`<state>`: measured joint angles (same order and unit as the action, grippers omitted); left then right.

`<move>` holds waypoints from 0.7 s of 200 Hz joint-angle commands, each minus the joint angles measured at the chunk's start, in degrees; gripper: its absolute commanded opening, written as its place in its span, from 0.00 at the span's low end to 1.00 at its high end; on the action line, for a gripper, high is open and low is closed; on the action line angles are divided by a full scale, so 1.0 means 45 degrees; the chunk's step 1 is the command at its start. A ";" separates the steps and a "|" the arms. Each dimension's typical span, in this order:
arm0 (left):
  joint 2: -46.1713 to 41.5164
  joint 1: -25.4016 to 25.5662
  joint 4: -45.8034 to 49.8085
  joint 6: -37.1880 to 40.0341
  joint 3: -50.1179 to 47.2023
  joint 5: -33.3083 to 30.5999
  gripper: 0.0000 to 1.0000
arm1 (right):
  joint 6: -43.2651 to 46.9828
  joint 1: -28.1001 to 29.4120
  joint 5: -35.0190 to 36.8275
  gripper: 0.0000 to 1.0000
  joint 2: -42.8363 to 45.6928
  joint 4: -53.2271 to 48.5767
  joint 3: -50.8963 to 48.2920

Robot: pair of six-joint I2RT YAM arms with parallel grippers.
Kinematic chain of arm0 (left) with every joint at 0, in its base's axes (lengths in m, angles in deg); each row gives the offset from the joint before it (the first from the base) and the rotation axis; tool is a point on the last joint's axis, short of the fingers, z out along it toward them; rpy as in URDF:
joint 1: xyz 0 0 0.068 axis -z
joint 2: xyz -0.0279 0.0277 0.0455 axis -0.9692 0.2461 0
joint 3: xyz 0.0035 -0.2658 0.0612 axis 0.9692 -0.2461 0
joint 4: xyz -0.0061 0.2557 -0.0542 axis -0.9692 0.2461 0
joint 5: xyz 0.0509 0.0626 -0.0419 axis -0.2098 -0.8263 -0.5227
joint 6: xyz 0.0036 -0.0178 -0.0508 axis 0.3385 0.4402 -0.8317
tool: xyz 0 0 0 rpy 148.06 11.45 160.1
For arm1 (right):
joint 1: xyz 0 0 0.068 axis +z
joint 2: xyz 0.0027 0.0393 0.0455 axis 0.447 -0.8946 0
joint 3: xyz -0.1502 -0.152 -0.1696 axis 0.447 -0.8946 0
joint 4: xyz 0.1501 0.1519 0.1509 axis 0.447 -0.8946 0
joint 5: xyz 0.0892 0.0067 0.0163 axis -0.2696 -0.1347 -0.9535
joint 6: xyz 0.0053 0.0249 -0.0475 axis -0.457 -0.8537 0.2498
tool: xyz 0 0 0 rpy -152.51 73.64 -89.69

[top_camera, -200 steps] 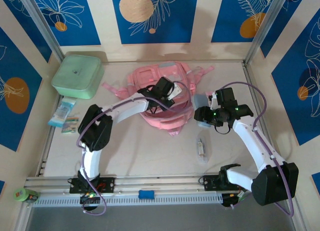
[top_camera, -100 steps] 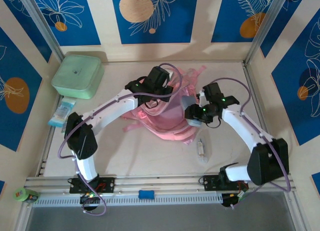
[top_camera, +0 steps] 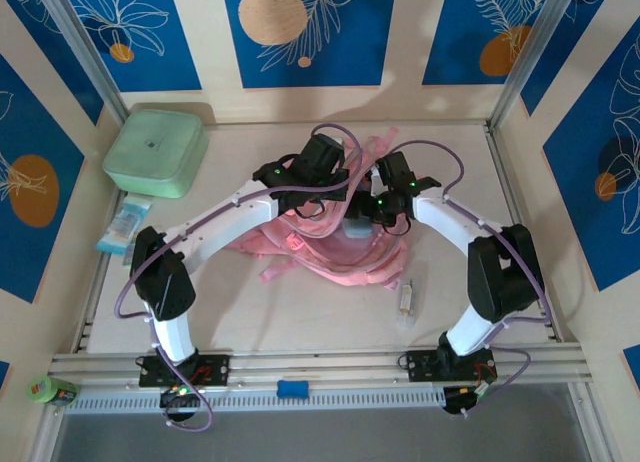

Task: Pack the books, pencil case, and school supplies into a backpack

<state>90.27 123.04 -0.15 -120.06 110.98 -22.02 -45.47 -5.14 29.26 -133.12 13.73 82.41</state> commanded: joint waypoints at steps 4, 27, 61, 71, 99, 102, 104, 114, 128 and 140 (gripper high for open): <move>-0.0715 0.0056 -0.1271 -0.0155 0.0601 -0.0560 0.00 | 0.0366 -0.0086 -0.0407 0.84 0.1149 0.0290 -0.0870; -0.0721 0.0019 -0.1341 -0.0113 0.0518 -0.0560 0.00 | 0.0460 -0.0074 -0.0910 0.83 0.2205 0.0117 -0.1917; -0.0708 0.0009 -0.1385 -0.0076 0.0498 -0.0507 0.00 | -0.0872 0.0431 -0.0639 0.66 0.3023 -0.0156 -0.3314; -0.0686 0.0019 -0.1354 -0.0060 0.0502 -0.0441 0.00 | -0.1020 0.0475 -0.0931 0.60 0.3052 0.0453 -0.3722; -0.0683 0.0016 -0.1303 -0.0154 0.0455 -0.0351 0.00 | -0.0962 0.0278 -0.0930 0.36 0.2046 0.1833 -0.3187; -0.0680 0.0024 -0.1329 -0.0156 0.0442 -0.0336 0.00 | -0.0923 0.0252 -0.0947 0.35 0.1883 0.1993 -0.3068; -0.0706 0.0005 -0.1327 -0.0166 0.0416 -0.0322 0.00 | -0.0898 0.0235 -0.0968 0.34 0.1771 0.2135 -0.2991; -0.0739 0.0015 -0.1348 -0.0230 0.0361 -0.0263 0.00 | -0.0807 0.0148 -0.1136 0.31 0.1126 0.2684 -0.2481; -0.0791 0.0019 -0.1405 -0.0262 0.0286 -0.0194 0.00 | -0.0822 0.0089 -0.1884 0.27 0.0234 0.3510 -0.1729; -0.0822 0.0018 -0.1347 -0.0325 0.0248 -0.0317 0.00 | -0.0910 0.0087 -0.2660 0.26 -0.0403 0.4243 -0.1250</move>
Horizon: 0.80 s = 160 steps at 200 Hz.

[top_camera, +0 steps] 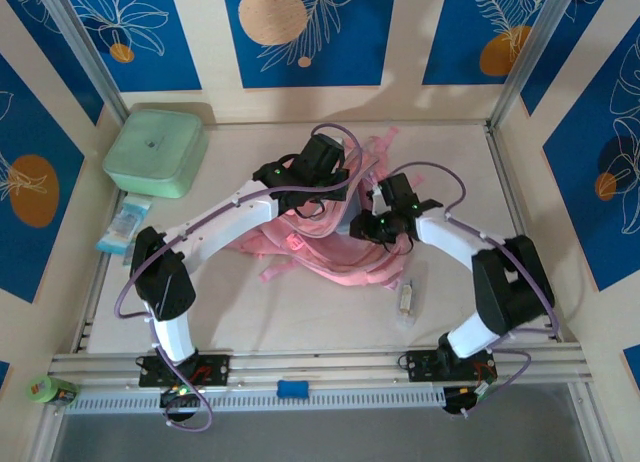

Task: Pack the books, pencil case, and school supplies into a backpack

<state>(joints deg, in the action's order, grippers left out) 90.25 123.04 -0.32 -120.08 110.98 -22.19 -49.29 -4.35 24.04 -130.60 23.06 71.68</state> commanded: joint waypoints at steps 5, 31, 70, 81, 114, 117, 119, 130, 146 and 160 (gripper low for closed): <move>-0.0832 0.0001 -0.1293 -0.0318 0.0236 -0.0323 0.00 | -0.0099 -0.0065 -0.1724 0.26 -0.1146 0.2360 0.1298; -0.0982 -0.0037 -0.1173 -0.0209 0.0160 -0.0616 0.00 | -0.0142 0.0054 -0.2407 0.28 -0.1415 0.2556 0.1362; -0.1179 -0.0139 -0.1203 -0.0054 0.0017 -0.0672 0.00 | -0.0176 -0.0670 -0.2444 0.40 0.0896 0.2645 -0.0908; -0.1192 -0.0151 -0.1307 -0.0073 -0.0029 -0.0607 0.00 | -0.0164 -0.1197 -0.2426 0.41 0.1360 0.2212 -0.1203; -0.1133 -0.0176 -0.1458 -0.0111 -0.0072 -0.0527 0.00 | -0.0492 -0.2423 -0.2176 0.35 0.1282 0.1646 -0.1213; -0.1137 -0.0176 -0.1463 -0.0129 -0.0075 -0.0509 0.00 | -0.0611 -0.2480 -0.2336 0.34 0.1174 0.1805 -0.1169; -0.1139 -0.0176 -0.1473 -0.0122 -0.0074 -0.0507 0.00 | -0.0671 -0.2518 -0.2427 0.33 0.1082 0.1900 -0.1138; -0.1132 -0.0176 -0.1505 -0.0159 -0.0089 -0.0469 0.00 | -0.1046 -0.2529 -0.2703 0.28 0.0601 0.2265 -0.0800; -0.1118 -0.0175 -0.1456 -0.0187 -0.0053 -0.0467 0.00 | -0.1445 -0.2163 -0.2531 0.22 -0.0233 0.2622 -0.0119; -0.1119 -0.0172 -0.1466 -0.0208 -0.0035 -0.0415 0.00 | -0.1810 -0.1701 -0.1938 0.18 -0.0815 0.2988 0.0391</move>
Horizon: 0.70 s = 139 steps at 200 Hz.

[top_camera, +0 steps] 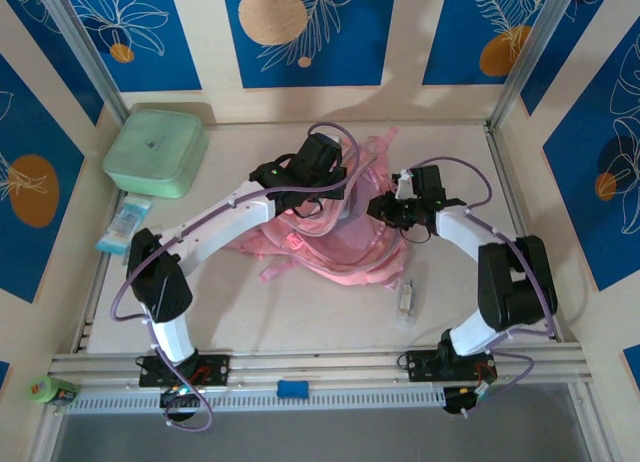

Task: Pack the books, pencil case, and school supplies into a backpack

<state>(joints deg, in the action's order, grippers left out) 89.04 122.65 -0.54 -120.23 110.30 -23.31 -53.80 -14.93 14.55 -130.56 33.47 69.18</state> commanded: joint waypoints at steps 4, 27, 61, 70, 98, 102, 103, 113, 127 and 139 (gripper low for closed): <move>-0.0839 -0.0079 -0.1428 -0.0174 0.0127 -0.0162 0.00 | -0.0927 0.0788 0.0280 0.18 -0.0985 0.0824 0.1070; -0.0817 -0.0082 -0.1406 -0.0205 0.0167 -0.0257 0.00 | -0.1558 0.1637 0.0711 0.16 -0.2143 0.1531 0.1907; -0.0834 -0.0088 -0.1453 -0.0254 0.0221 -0.0460 0.00 | -0.2259 0.3025 0.0576 0.11 -0.3450 0.2792 0.2473; -0.0853 -0.0088 -0.1443 -0.0249 0.0230 -0.0540 0.00 | -0.2410 0.3291 0.0315 0.11 -0.3541 0.3371 0.2363; -0.0888 -0.0125 -0.1310 -0.0167 0.0336 -0.0668 0.00 | -0.2373 0.3512 0.0580 0.11 -0.2507 0.3769 0.1340; -0.0892 -0.0128 -0.1284 -0.0155 0.0361 -0.0669 0.00 | -0.2333 0.3406 0.0717 0.11 -0.2237 0.3738 0.1131; -0.0893 -0.0128 -0.1281 -0.0136 0.0359 -0.0669 0.00 | -0.2317 0.3381 0.0744 0.11 -0.2167 0.3726 0.1096; -0.0921 -0.0138 -0.1254 -0.0079 0.0347 -0.0640 0.00 | -0.2199 0.3057 0.0951 0.12 -0.1374 0.3505 0.0503; -0.0930 -0.0142 -0.1225 -0.0023 0.0277 -0.0594 0.00 | -0.1992 0.2437 0.1169 0.12 -0.0189 0.2925 -0.0182; -0.0913 -0.0138 -0.1261 0.0023 0.0202 -0.0528 0.00 | -0.1708 0.1810 0.1457 0.14 0.0793 0.2155 -0.0633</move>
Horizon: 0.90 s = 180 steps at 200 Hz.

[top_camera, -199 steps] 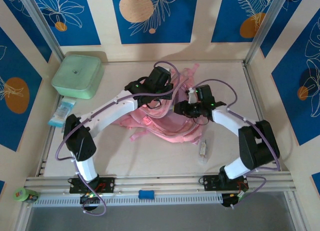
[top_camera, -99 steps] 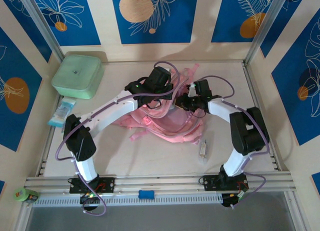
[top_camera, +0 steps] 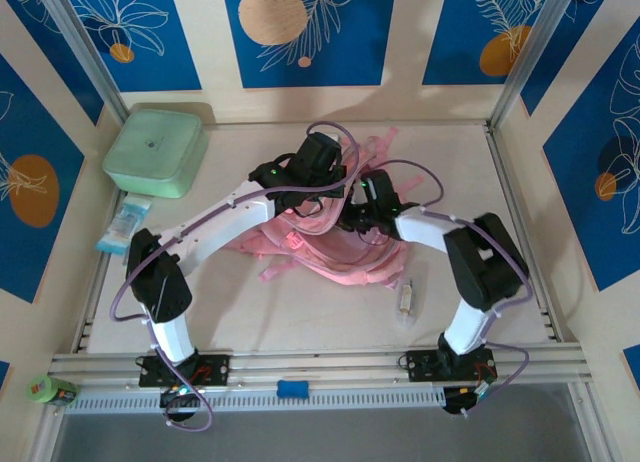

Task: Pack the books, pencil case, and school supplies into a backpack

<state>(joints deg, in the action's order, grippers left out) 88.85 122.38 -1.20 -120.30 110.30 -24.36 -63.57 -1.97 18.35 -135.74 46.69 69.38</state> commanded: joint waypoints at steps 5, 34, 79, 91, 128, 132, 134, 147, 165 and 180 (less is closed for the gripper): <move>-0.0850 -0.0089 -0.1126 0.0075 0.0153 -0.0238 0.00 | 0.0661 -0.1319 0.0627 0.14 0.2335 -0.1092 -0.0806; -0.0448 -0.0074 -0.1069 0.0114 -0.0058 0.0504 0.00 | 0.1696 -0.2384 0.2183 0.16 0.4214 -0.4438 -0.0699; 0.0298 -0.0068 -0.1265 -0.0219 -0.0517 0.2860 0.22 | 0.2712 -0.3272 0.3931 0.24 0.6703 -0.7730 -0.0285; -0.0029 -0.0074 -0.1687 -0.0444 -0.1026 0.3314 0.26 | 0.2838 -0.3354 0.3956 0.24 0.7037 -0.8353 -0.0086; -0.2484 -0.0331 -0.3567 -0.1328 -0.4266 0.3058 0.46 | 0.3035 -0.2938 0.3440 0.28 0.7620 -0.9408 0.0197; -0.2730 -0.0418 -0.3647 -0.1444 -0.4696 0.2868 0.47 | 0.3089 -0.2820 0.3507 0.29 0.7641 -0.9540 0.0241; -0.2847 -0.0459 -0.3685 -0.1503 -0.4910 0.2783 0.48 | 0.3117 -0.2765 0.3541 0.29 0.7642 -0.9601 0.0271; -0.3410 -0.1012 -0.3791 -0.2194 -0.6265 0.2384 0.50 | 0.3169 -0.2370 0.3812 0.30 0.7688 -0.9953 0.0414; -0.3852 -0.2086 -0.4794 -0.3670 -0.8372 0.2872 0.52 | 0.3076 -0.1779 0.3502 0.32 0.7595 -1.0122 0.0460; -0.4146 -0.2700 -0.6427 -0.4995 -1.0190 0.2894 0.53 | 0.2728 -0.1076 0.3430 0.33 0.7471 -1.0123 0.0362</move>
<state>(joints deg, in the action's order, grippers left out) 71.01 114.47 -20.28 -132.19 74.57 -11.42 -50.72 -10.54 34.48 -102.01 4.46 69.64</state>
